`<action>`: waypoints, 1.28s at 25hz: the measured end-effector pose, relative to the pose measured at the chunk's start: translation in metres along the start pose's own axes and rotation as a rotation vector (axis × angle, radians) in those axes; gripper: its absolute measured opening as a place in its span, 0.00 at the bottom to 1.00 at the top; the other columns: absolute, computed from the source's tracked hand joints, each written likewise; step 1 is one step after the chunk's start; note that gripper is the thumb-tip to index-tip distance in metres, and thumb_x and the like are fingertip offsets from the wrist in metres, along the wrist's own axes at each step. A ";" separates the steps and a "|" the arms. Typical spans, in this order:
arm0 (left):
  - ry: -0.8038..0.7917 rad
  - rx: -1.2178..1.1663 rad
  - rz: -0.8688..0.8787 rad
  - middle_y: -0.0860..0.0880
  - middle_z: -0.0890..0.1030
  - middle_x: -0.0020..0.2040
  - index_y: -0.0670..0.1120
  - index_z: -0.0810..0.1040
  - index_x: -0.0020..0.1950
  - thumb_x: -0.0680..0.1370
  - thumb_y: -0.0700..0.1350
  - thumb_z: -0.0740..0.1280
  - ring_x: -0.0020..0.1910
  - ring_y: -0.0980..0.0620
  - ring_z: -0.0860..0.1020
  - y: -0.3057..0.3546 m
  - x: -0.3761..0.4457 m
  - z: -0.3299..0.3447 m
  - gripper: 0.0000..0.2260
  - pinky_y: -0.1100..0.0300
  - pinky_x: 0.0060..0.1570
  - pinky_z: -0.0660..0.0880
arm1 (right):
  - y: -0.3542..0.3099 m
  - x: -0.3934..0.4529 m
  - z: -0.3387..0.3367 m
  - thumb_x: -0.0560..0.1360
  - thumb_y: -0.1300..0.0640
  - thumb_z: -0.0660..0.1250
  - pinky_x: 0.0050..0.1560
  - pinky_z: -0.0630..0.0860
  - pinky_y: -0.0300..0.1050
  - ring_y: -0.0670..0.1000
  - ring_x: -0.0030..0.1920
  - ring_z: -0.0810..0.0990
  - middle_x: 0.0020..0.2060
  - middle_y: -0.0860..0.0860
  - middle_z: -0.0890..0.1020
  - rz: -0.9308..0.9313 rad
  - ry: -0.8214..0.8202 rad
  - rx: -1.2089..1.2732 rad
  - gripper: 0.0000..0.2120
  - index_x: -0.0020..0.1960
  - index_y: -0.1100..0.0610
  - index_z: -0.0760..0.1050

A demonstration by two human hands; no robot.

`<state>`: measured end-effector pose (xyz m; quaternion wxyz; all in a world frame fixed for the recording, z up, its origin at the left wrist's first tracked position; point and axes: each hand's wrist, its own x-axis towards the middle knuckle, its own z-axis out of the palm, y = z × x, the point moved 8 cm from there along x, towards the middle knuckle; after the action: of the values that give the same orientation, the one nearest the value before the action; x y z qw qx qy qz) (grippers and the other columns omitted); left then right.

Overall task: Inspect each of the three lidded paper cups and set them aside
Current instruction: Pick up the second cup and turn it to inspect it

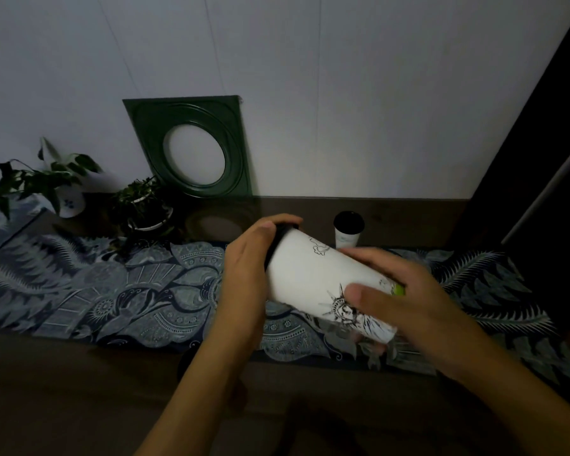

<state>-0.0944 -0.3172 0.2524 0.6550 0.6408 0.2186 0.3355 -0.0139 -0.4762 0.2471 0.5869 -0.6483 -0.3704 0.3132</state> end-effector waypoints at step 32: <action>-0.071 0.015 0.085 0.44 0.85 0.52 0.46 0.84 0.53 0.77 0.52 0.58 0.52 0.42 0.82 0.015 -0.011 0.003 0.18 0.47 0.50 0.78 | 0.006 -0.013 0.007 0.62 0.43 0.74 0.29 0.79 0.41 0.51 0.39 0.85 0.52 0.53 0.85 0.122 -0.046 0.215 0.30 0.63 0.41 0.75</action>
<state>-0.1024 -0.3277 0.2654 0.6427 0.6658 0.1704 0.3385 -0.0256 -0.4838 0.2398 0.6241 -0.5958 -0.3078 0.4010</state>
